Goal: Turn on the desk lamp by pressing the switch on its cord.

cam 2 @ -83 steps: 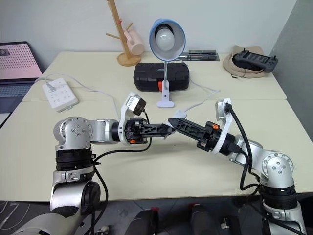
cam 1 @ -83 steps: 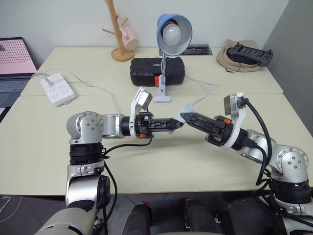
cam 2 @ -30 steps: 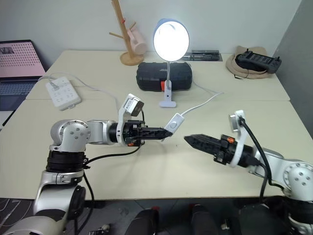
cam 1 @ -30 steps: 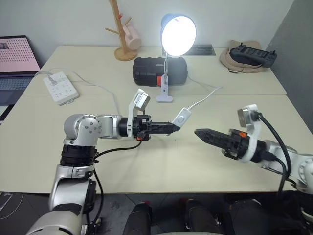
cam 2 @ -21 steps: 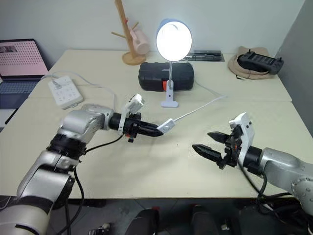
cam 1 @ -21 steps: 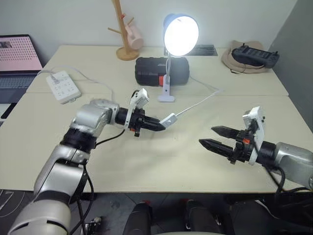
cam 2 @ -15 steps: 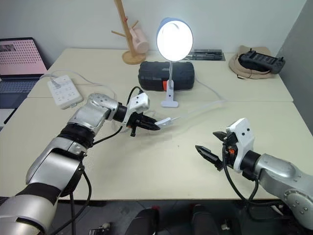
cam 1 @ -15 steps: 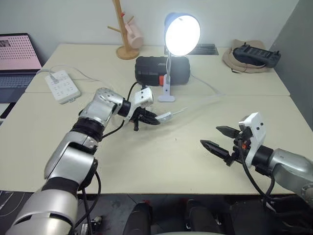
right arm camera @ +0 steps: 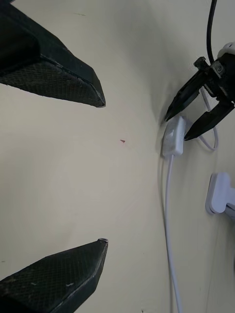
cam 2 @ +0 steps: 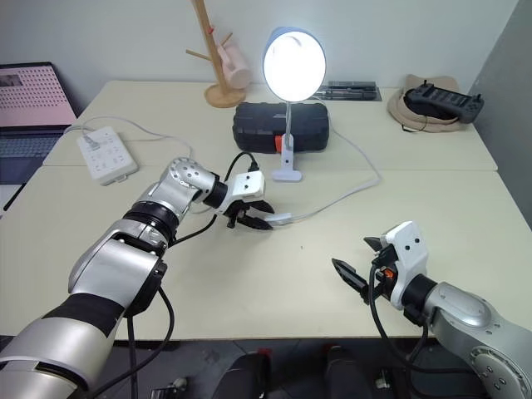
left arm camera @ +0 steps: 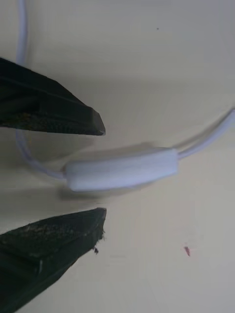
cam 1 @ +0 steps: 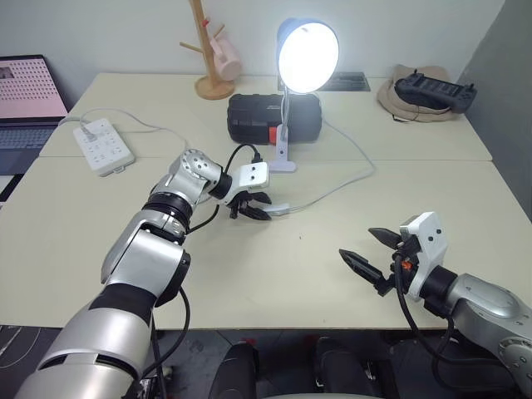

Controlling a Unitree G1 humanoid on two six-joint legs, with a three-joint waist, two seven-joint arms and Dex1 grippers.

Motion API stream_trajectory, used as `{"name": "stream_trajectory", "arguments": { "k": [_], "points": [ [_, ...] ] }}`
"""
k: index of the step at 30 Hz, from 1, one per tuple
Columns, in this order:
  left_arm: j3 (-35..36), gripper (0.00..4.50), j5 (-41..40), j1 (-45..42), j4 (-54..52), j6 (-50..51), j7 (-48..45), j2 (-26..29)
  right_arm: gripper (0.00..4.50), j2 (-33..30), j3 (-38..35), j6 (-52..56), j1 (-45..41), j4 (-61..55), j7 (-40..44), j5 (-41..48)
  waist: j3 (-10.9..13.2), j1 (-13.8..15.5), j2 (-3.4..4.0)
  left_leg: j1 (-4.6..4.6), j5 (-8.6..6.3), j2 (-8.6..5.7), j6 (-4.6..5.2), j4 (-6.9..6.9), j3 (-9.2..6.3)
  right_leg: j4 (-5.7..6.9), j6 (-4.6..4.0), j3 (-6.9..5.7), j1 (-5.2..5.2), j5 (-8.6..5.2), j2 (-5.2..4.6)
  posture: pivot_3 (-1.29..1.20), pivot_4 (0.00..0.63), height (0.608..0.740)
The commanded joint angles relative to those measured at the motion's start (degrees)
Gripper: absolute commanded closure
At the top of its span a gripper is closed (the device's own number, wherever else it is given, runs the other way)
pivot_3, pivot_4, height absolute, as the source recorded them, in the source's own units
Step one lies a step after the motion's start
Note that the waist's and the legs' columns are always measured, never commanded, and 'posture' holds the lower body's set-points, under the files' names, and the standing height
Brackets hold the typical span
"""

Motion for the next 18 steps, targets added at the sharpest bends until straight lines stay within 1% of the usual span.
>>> {"name": "stream_trajectory", "arguments": {
  "k": [1,4,5,6,7,8,10,11,12,15,18],
  "points": [
    [3.3,1.18,-0.7,-1.8,-1.8,0.7,-3.7,3.3,0.0,-0.6,-1.7,-1.1,-0.9,0.0,3.1,0.1,0.0,-0.1,0.0,0.03,0.0,0.01,0.0,-0.01,0.01,0.01,0.0,0.01,0.0,0.0,0.02,0.0,0.15,0.74],
    [5.8,0.65,-2.1,-1.4,-4.5,2.4,-6.8,6.5,0.0,-2.0,-2.7,-1.0,-2.2,2.0,6.2,0.2,0.0,-0.1,0.0,0.06,0.0,0.02,0.0,0.0,0.0,0.07,0.0,0.01,0.0,0.0,0.03,0.0,0.15,0.74],
    [6.8,0.33,-2.8,-1.2,-5.9,3.5,-7.7,7.8,0.0,-2.8,-3.2,-1.0,-2.6,2.9,7.6,0.2,0.0,-0.1,0.0,0.06,0.01,0.02,0.0,0.0,0.0,0.07,0.0,0.01,0.0,0.0,0.03,0.0,0.15,0.74],
    [7.6,0.14,-3.2,-0.9,-7.0,4.4,-8.3,8.7,0.0,-3.3,-3.6,-1.0,-2.9,3.5,8.6,0.2,0.0,-0.1,0.0,0.07,0.01,0.02,0.0,0.04,0.0,0.1,0.0,0.01,0.01,0.0,0.02,0.0,0.15,0.74],
    [8.9,0.03,-4.1,-0.3,-9.2,6.3,-8.5,10.1,0.0,-4.2,-4.3,-1.2,-3.1,4.6,10.3,0.1,0.0,-0.1,0.0,0.07,0.01,0.03,0.0,0.05,0.0,0.1,0.0,0.01,0.01,0.0,0.02,0.0,0.15,0.74],
    [10.7,0.03,-5.5,1.1,-12.5,9.6,-8.2,12.0,0.0,-5.3,-4.9,-1.3,-3.6,5.8,12.1,0.0,0.0,0.0,0.0,0.07,0.01,0.03,0.0,0.05,-0.01,0.11,0.0,0.01,0.02,0.0,0.02,0.0,0.15,0.74],
    [15.4,0.03,-9.3,8.4,-25.2,18.3,-6.2,16.6,0.0,-7.4,-5.4,-1.9,-5.8,9.5,15.8,-1.1,0.0,-0.4,0.01,0.09,0.01,0.05,0.0,0.05,-0.01,0.1,0.0,0.02,0.03,0.0,0.02,0.0,0.15,0.74],
    [16.7,0.03,-10.5,11.3,-30.4,21.7,-5.2,17.7,0.0,-8.0,-5.5,-2.2,-6.5,10.9,17.1,-1.6,0.0,-0.7,0.03,0.17,0.01,0.1,0.0,0.02,-0.02,0.12,0.0,0.11,0.04,0.0,0.01,0.0,0.15,0.74],
    [18.6,0.03,-12.0,16.2,-37.7,26.0,-3.9,19.3,0.0,-8.4,-5.2,-2.5,-7.6,12.6,18.4,-2.0,0.0,-0.9,0.04,0.22,0.01,0.1,0.0,-0.02,-0.03,0.11,-0.01,0.16,0.05,0.0,0.0,0.0,0.15,0.74],
    [23.3,0.03,-15.5,28.0,-54.7,35.6,0.4,22.3,0.0,-8.6,-3.8,-3.7,-10.4,17.2,22.0,-3.7,0.0,-1.1,0.06,0.28,0.01,0.31,0.0,-0.05,-0.16,0.15,-0.01,0.16,0.08,0.0,-0.06,0.0,0.15,0.74],
    [27.3,0.03,-18.4,36.9,-66.2,43.7,4.6,24.1,0.0,-7.5,-1.4,-5.7,-12.3,21.6,24.9,-6.5,0.0,-1.1,0.04,0.28,0.01,0.42,-0.01,-0.02,-0.17,0.15,-0.01,0.15,0.1,0.0,-0.1,0.0,0.15,0.74]
  ]
}}
